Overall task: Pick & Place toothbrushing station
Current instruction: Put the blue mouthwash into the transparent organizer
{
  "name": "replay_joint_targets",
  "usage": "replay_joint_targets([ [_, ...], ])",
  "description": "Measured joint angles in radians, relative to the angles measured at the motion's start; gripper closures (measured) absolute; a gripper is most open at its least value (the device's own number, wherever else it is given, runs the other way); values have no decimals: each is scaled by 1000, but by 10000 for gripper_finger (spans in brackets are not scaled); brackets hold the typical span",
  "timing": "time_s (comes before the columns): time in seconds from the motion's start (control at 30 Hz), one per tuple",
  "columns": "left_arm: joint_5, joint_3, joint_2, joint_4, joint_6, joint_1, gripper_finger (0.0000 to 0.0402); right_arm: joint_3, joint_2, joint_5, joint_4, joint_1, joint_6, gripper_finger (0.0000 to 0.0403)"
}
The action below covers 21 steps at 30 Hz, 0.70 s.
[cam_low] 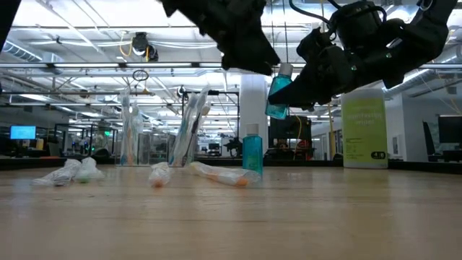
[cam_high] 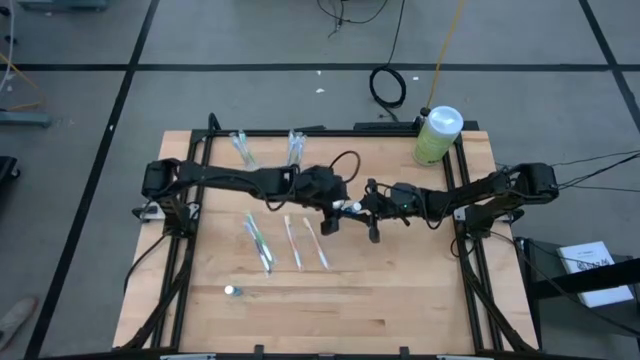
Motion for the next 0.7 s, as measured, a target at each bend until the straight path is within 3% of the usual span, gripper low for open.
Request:
replay_joint_targets([
  [0.17,6,198,29,-345,17,17,190,0,0,0,-4,0,0,339],
  [0.33,114,334,92,-468,83,6,190,0,0,0,-4,0,1,339],
  [0.7,51,523,256,-646,129,-31,190,47,0,3,-116,19,29,335],
])
